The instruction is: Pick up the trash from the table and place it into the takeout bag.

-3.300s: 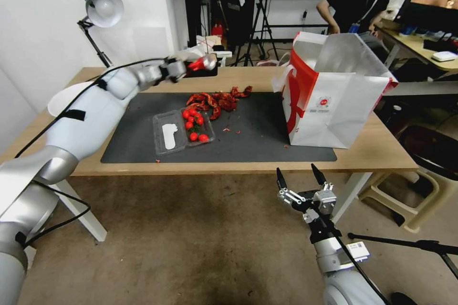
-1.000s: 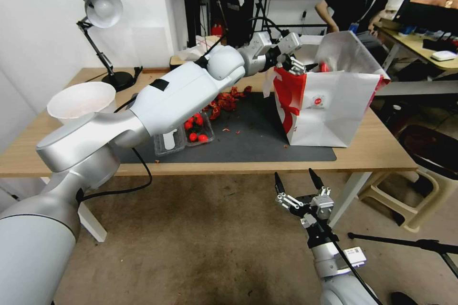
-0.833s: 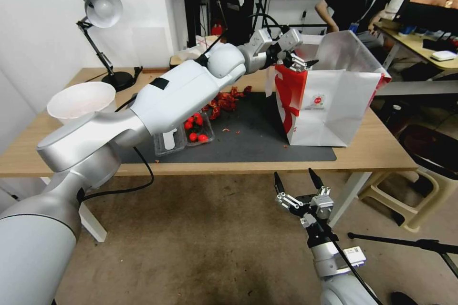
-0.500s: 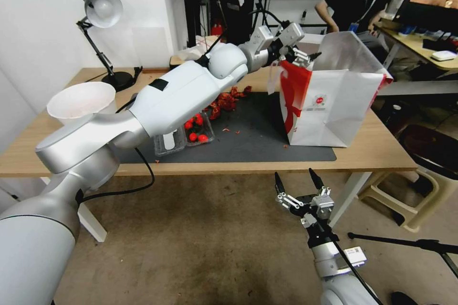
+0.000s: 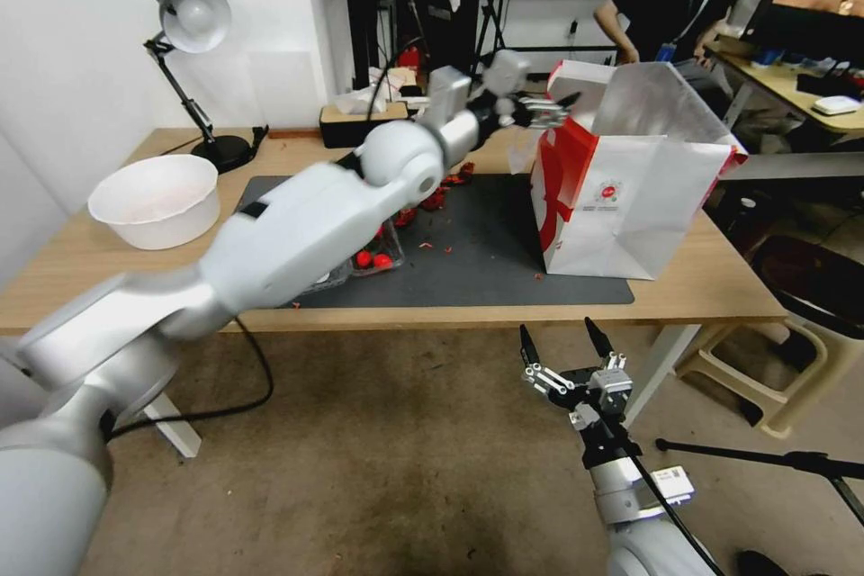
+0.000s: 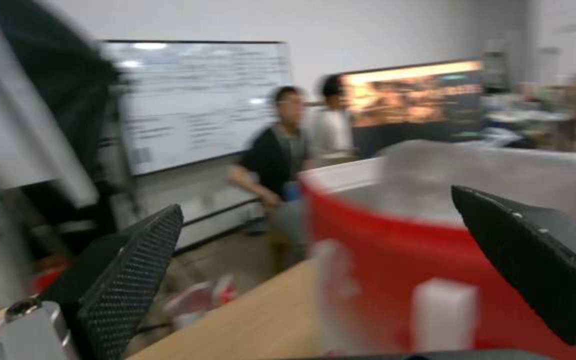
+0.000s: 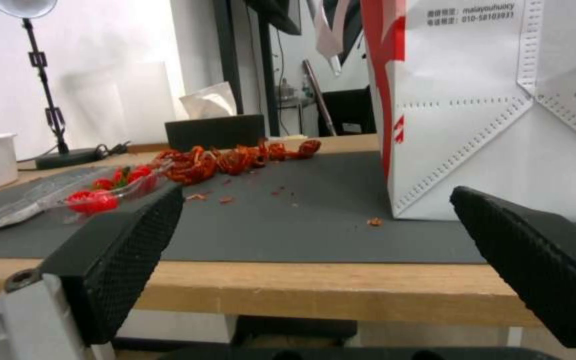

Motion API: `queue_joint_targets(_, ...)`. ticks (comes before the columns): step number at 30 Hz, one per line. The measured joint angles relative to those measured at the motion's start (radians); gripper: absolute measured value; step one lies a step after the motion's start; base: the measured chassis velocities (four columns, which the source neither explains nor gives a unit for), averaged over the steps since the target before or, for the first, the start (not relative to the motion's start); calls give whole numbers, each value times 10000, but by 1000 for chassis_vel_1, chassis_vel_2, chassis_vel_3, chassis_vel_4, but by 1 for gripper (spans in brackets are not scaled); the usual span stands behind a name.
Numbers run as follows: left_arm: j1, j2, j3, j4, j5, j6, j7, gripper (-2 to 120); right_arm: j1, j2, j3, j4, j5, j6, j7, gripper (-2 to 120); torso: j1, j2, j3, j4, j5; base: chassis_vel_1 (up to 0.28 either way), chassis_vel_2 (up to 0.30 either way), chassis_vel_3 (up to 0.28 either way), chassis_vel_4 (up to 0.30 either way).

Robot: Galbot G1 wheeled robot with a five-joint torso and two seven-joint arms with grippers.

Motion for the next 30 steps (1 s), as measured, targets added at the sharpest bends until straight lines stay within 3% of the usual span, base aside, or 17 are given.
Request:
queue_joint_targets(3, 1572, 588, -1021, -936, 1332, -42, -1899, 100, 1, 5, -4, 23, -17, -33, 4, 100, 1, 0, 1, 2, -5, 0, 0, 0, 0)
queue_joint_targets(4, 1572, 588, -1021, -936, 1332, -42, -1899, 100, 1, 5, -4, 23, -17, -33, 4, 100, 1, 0, 1, 2, -5, 0, 0, 0, 0)
queue_joint_targets(6, 2815, 957, -1710, -1520, 2382, 5, -3100, 100, 0, 2, -28, 28, -48, -54, 10, 100, -1, 2, 0, 3, 0, 0, 0, 0, 0)
queue_joint_targets(8, 3123, 1026, -1879, -1652, 2593, 41, -3381, 100, -1, 3, -32, 31, -57, -61, 11, 100, -1, 1, 0, 3, -3, 0, 0, 0, 0)
queue_joint_targets(10, 4326, 1286, -2547, -2234, 3283, 369, -4442, 100, 2, 7, -68, 39, -82, -86, 15, 100, -1, 2, -1, 2, 3, 0, 0, 0, 0)
queue_joint_targets(11, 4718, 1352, -2742, -2373, 3460, 462, -4641, 100, 1, 8, -75, 39, -96, -90, 18, 100, -1, 2, 0, 3, 0, 0, 0, 0, 0)
queue_joint_targets(15, 5373, 1405, -3078, -2499, 3846, 538, -5009, 100, 2, 10, -75, 40, -101, -93, 22, 100, -1, 2, -1, 2, 2, 0, 0, 0, 0)
queue_joint_targets(30, 6234, 1402, -3515, -2585, 4583, 454, -5260, 100, 4, 12, -75, 47, -102, -96, 23, 100, 0, 2, 0, -4, -1, 0, 0, 0, 0)
